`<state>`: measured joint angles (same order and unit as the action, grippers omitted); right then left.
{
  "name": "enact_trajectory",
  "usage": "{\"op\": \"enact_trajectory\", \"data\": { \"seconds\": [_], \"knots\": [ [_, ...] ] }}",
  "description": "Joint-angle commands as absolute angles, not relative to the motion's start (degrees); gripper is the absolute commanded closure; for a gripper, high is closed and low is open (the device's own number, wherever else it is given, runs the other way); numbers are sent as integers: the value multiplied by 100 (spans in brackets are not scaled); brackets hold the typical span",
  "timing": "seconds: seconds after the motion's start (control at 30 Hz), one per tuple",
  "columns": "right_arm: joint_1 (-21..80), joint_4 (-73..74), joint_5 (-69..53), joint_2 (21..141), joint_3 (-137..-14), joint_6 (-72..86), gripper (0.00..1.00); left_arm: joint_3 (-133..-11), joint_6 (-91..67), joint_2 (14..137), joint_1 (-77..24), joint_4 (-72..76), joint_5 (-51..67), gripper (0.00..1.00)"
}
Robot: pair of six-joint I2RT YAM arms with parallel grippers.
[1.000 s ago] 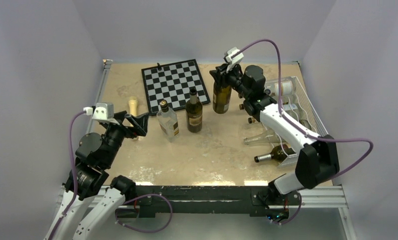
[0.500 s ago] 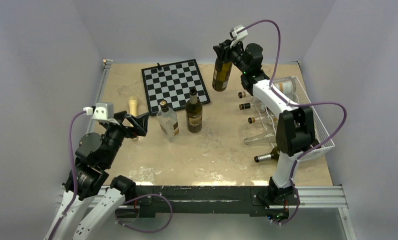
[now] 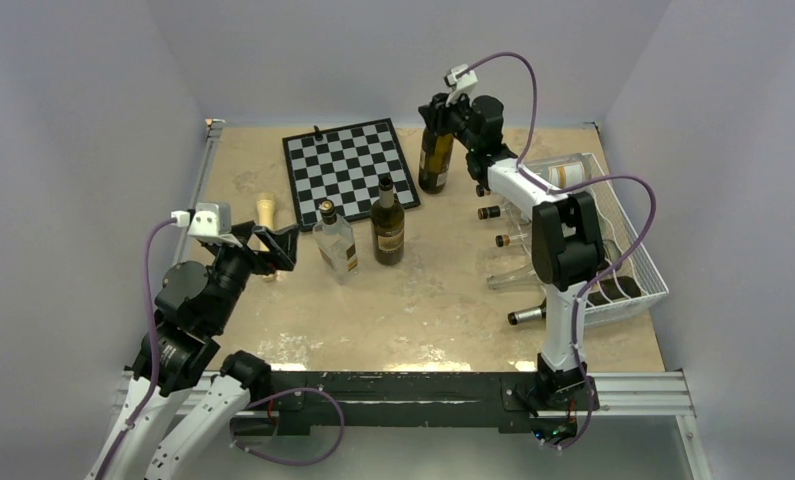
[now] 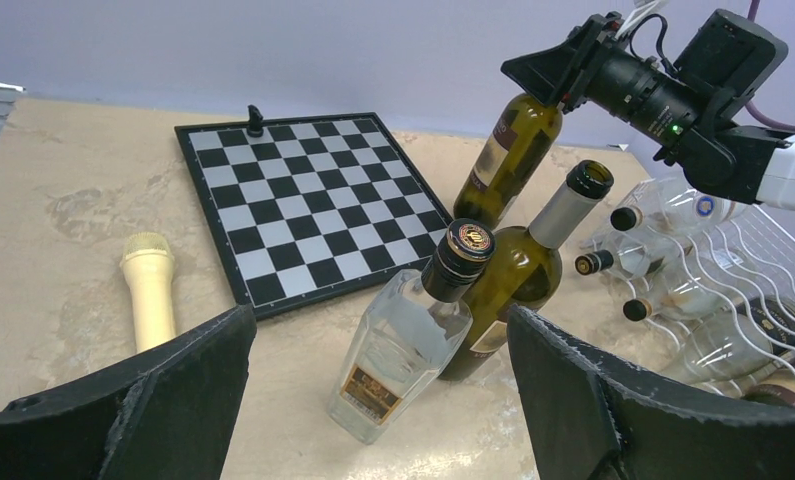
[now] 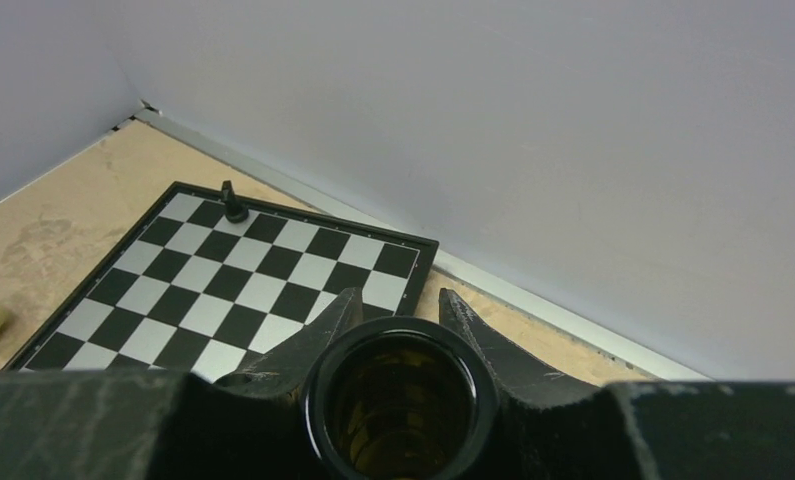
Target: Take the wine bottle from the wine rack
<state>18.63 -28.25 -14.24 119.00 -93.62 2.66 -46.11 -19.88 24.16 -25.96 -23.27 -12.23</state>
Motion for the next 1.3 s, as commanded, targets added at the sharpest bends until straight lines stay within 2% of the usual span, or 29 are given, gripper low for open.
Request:
{"op": "enact_trajectory", "data": {
  "seconds": [0.0,0.07,0.13,0.23,0.27,0.5,0.6,0.8,1.0,1.27],
  "knots": [
    [1876,-3811,-1357,11610,-9608,188,90,-4595,-1839,2477,-2619,-2144,-1341,0],
    [1876,-3835,-1332,11599,-9563,184,78,-4590,-1833,2474,-2619,-2145,-1365,0],
    [1881,-3903,-1268,11564,-9504,180,60,-4596,-1828,2483,-2619,-2145,-1371,0],
    [1881,-3851,-1309,11488,-9456,118,39,-4599,-1813,2488,-2619,-2149,-1371,0],
    [1881,-3823,-1302,11461,-9432,107,36,-4598,-1811,2481,-2619,-2153,-1368,0],
    [1881,-3738,-1246,10999,-9227,33,32,-4583,-1811,2413,-2619,-2134,-1348,0],
    [1874,-3101,-1254,10560,-9365,-123,32,-4597,-1819,2390,-2619,-2145,-1321,0],
    [1813,-2893,-2084,9475,-8587,-1085,30,-4589,-1828,2312,-2617,-2127,-1308,0],
    [1806,-1096,-2534,8325,-7872,-2847,27,-4615,-1845,2392,-2619,-2119,-1215,0],
    [1845,767,-2098,7359,-6859,-5118,20,-4599,-1854,2237,-2619,-2118,-1218,0]
  ]
}}
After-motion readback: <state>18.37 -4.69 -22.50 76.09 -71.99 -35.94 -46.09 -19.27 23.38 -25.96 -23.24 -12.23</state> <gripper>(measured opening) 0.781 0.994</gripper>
